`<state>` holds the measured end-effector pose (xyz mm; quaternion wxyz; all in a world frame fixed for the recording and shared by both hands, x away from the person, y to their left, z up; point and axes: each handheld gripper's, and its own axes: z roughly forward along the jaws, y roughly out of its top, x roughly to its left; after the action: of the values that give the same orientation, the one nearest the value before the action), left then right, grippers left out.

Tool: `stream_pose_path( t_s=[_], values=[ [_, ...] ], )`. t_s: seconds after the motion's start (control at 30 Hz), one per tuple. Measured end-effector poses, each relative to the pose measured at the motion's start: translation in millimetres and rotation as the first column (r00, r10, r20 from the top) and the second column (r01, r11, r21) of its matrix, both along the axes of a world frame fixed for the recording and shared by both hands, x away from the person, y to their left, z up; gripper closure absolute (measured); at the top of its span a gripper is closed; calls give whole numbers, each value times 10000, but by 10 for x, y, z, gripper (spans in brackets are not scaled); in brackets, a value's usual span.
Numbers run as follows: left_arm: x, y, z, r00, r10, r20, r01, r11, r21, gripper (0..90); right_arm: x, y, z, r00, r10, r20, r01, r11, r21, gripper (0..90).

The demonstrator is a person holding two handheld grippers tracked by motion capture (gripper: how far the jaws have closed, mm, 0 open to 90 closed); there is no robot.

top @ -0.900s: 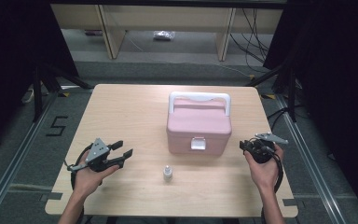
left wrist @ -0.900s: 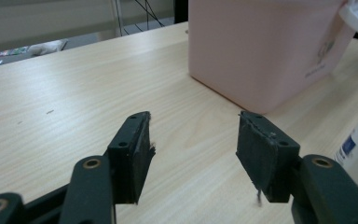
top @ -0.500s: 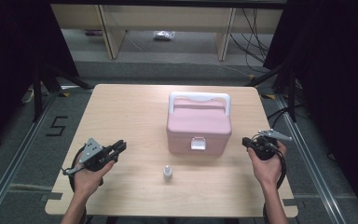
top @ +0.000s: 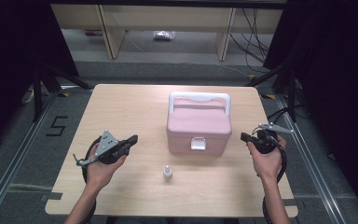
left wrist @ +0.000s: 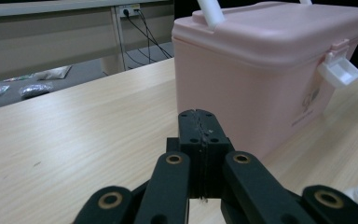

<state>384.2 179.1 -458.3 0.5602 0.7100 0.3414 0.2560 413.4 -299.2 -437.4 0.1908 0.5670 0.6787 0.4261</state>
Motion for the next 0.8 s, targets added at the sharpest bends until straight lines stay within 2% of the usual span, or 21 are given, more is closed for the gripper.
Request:
stream_pose_path(
  t_s=[0.03, 0.07, 0.13, 0.17, 0.2, 0.23, 0.3, 0.37, 0.4, 0.7, 0.77, 0.8],
  values=[
    [0, 0, 0, 10000, 0, 0, 0, 10000, 0, 895, 0, 0, 0, 10000, 0, 0, 0, 10000, 0, 900],
    [77, -61, 30, 10000, -16, -58, 16, 10000, 4, 895, 23, 19, 33, 10000, 90, -35, -90, 10000, 39, 900],
    [121, -91, 39, 9999, -46, -123, 46, 10000, 12, 895, 43, 27, 36, 10000, 65, 53, -65, 10000, 52, 900],
    [213, -164, 41, 9993, -152, -342, 152, 9999, -3, 895, 86, 40, 47, 9999, 129, -65, -129, 9999, -19, 900],
    [259, -207, 36, 9987, -215, -454, 217, 9998, 39, 896, 84, 96, 66, 9992, -111, -396, 125, 9993, 350, 900],
    [259, -207, 36, 9987, -215, -454, 217, 9998, 39, 896, 84, 96, 66, 9992, -111, -396, 125, 9993, 350, 900],
    [388, -354, 5, 9963, -467, -728, 477, 9988, 129, 895, 152, 150, 66, 9994, 93, -337, -81, 9993, 352, 900],
    [418, -397, -1, 9959, -454, -786, 473, 9986, 233, 895, 193, 166, 69, 9994, 275, -223, -273, 9996, 94, 900],
    [464, -472, -9, 9953, -463, -849, 487, 9985, 269, 894, 194, 200, 74, 9995, 153, -285, -146, 9996, 244, 900],
    [554, -646, -37, 9949, -428, -917, 469, 9980, 425, 895, 248, 270, 60, 9992, 143, -370, -142, 9999, 17, 900],
    [563, -672, -50, 9943, -523, -929, 564, 9975, 415, 894, 254, 290, 57, 9991, 144, -388, -139, 9998, 124, 900],
    [568, -683, -56, 9938, -560, -958, 607, 9971, 465, 894, 255, 293, 59, 9992, 146, -384, -146, 9999, 24, 900]
  ],
)
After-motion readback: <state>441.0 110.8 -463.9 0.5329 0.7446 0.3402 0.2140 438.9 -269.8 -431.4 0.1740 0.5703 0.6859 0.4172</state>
